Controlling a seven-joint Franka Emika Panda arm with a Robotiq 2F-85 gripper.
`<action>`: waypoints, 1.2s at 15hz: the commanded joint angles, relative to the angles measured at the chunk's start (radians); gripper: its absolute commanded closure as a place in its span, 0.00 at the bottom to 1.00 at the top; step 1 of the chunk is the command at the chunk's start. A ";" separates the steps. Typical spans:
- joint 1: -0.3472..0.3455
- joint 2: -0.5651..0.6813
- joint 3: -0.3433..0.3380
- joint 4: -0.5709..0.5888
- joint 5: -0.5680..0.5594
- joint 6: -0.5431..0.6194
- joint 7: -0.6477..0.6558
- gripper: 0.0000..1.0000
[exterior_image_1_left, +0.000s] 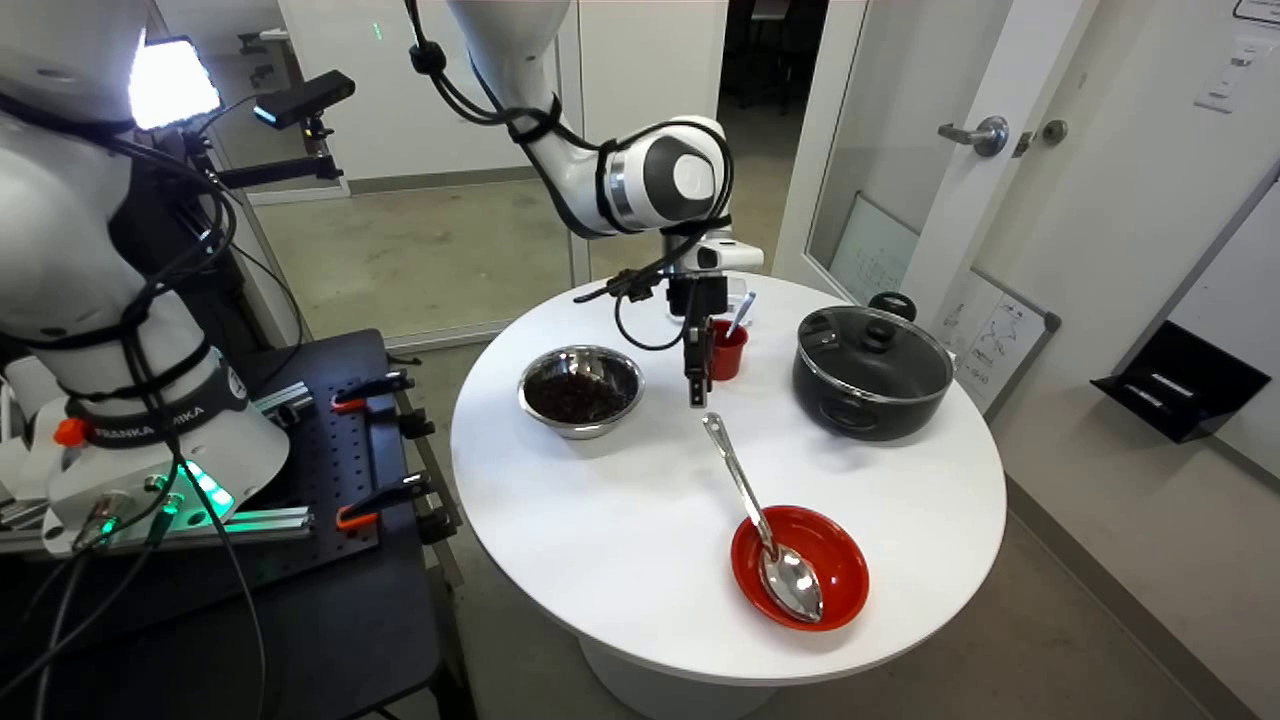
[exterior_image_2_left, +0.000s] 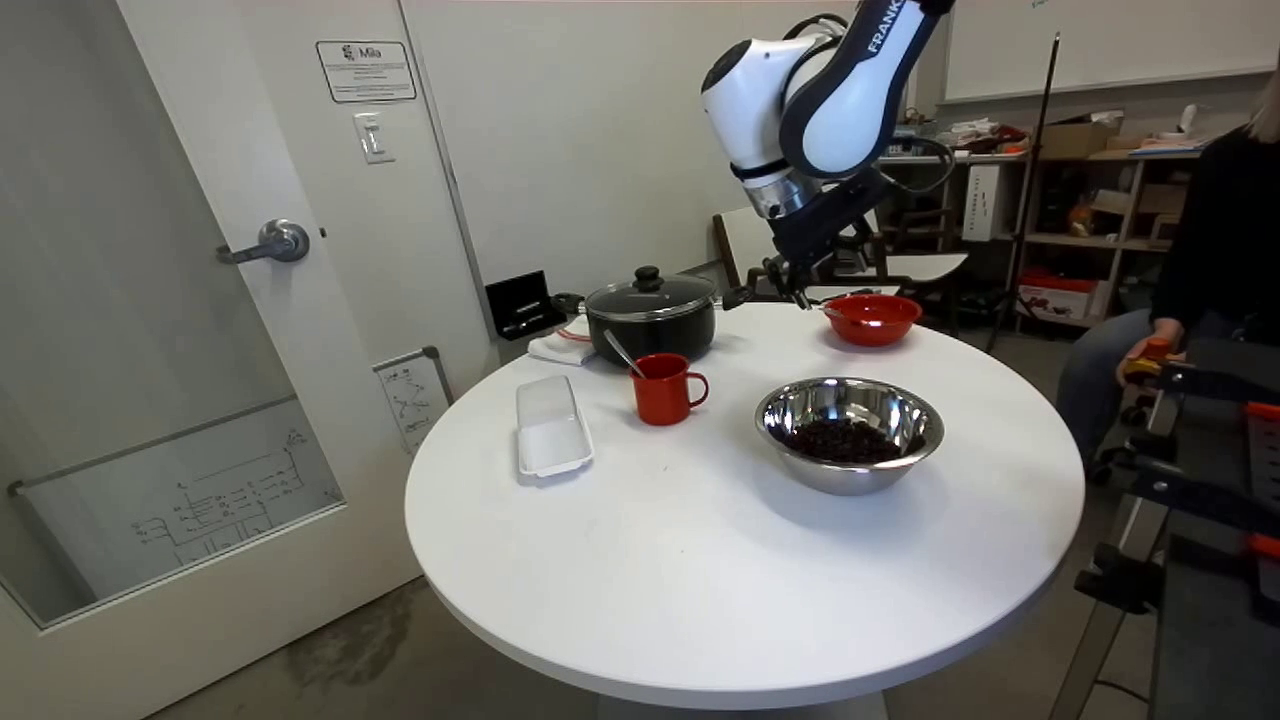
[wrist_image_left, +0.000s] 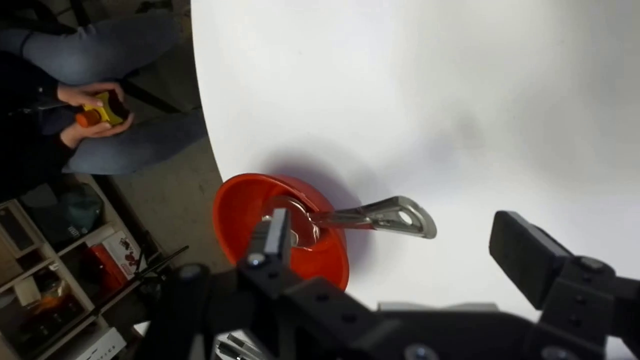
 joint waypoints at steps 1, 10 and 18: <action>0.020 0.021 -0.036 0.025 0.066 0.047 -0.071 0.00; 0.092 0.033 -0.086 0.017 0.041 0.088 -0.286 0.00; 0.174 0.056 -0.156 0.023 -0.143 0.074 -0.349 0.00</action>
